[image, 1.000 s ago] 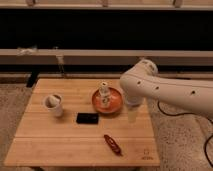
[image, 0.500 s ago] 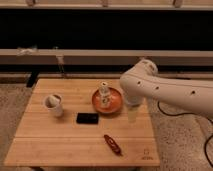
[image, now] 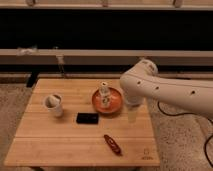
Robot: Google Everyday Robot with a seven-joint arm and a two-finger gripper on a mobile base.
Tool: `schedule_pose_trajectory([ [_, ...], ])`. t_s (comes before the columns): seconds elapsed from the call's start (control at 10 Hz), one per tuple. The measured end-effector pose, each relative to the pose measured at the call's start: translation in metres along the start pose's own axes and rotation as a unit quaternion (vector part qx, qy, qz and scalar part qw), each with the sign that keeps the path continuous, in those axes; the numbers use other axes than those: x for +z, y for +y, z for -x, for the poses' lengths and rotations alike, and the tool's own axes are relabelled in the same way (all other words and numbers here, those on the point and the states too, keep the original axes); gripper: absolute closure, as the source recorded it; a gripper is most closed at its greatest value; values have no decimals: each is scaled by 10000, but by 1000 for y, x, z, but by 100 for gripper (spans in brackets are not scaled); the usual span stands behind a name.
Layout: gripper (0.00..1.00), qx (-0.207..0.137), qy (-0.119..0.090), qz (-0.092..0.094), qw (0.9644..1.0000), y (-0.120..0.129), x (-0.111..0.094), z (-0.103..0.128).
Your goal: Drag the pepper across the table
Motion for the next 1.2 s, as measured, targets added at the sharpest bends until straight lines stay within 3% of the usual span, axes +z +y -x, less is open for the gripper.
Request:
schedule_pose_trajectory([
  [0.3, 20, -369, -117, -54, 9992, 24, 6, 17],
  [0.5, 20, -794, -269, -110, 9964, 54, 10, 35],
  [0.7, 20, -1200, -402, -8, 9920, 76, 21, 53],
  [1.0, 20, -1369, -562, 762, 9860, 89, 45, 79],
  [1.2, 20, -1267, -511, 1102, 9845, 94, 57, 89],
])
